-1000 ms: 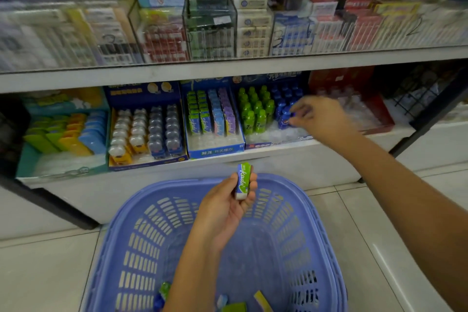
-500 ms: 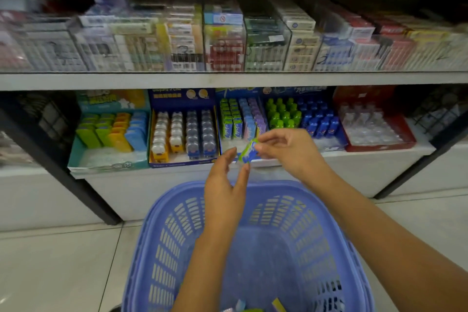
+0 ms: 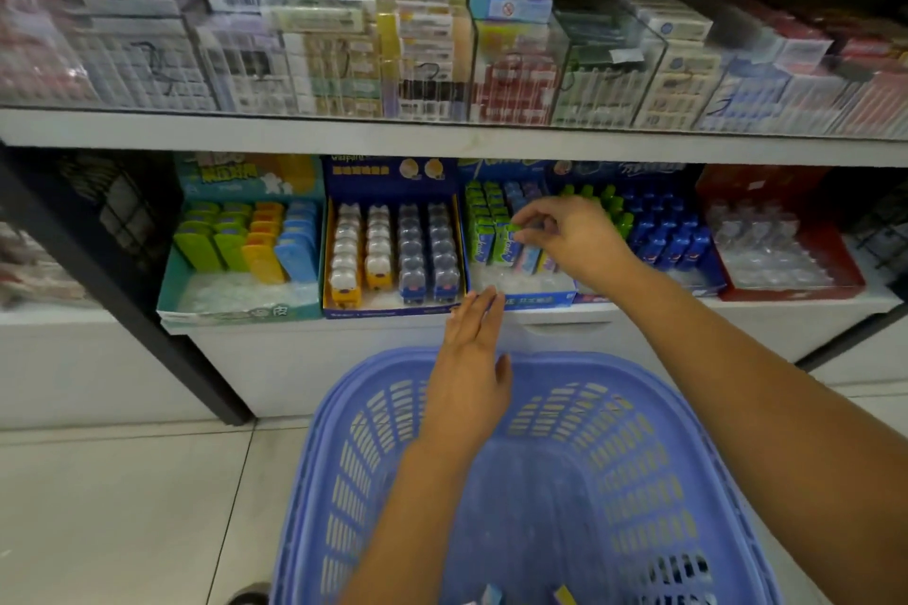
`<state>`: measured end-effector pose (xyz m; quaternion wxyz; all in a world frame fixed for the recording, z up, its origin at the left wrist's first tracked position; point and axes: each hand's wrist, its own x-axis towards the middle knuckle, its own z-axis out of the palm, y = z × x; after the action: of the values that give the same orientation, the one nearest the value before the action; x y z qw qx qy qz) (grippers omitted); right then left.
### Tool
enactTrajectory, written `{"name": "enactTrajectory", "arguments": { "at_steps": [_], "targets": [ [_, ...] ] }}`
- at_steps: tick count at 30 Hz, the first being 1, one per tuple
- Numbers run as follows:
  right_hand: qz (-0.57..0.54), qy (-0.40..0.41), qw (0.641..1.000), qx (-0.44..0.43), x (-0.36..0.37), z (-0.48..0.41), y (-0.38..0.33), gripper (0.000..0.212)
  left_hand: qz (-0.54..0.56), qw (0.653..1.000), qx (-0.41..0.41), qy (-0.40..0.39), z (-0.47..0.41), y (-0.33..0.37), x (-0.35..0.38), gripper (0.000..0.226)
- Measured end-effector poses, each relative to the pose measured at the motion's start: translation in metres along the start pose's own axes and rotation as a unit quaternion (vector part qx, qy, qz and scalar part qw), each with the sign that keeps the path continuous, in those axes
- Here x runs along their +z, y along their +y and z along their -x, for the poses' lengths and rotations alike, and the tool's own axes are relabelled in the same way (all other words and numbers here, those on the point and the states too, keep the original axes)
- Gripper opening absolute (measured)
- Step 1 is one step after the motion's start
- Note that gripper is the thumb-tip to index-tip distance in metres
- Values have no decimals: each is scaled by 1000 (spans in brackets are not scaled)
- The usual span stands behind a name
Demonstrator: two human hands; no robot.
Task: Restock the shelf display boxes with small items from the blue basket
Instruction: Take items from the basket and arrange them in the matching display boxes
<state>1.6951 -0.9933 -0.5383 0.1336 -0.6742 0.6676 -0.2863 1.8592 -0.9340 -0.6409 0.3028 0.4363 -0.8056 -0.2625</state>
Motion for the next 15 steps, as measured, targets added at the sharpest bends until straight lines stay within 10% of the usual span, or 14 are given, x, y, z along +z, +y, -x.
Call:
{"name": "enactTrajectory", "arguments": {
  "at_steps": [15],
  "targets": [
    [176,16,978,-110,13,12,-3,22,37,999,9,13,0,2,-8,55]
  ]
}}
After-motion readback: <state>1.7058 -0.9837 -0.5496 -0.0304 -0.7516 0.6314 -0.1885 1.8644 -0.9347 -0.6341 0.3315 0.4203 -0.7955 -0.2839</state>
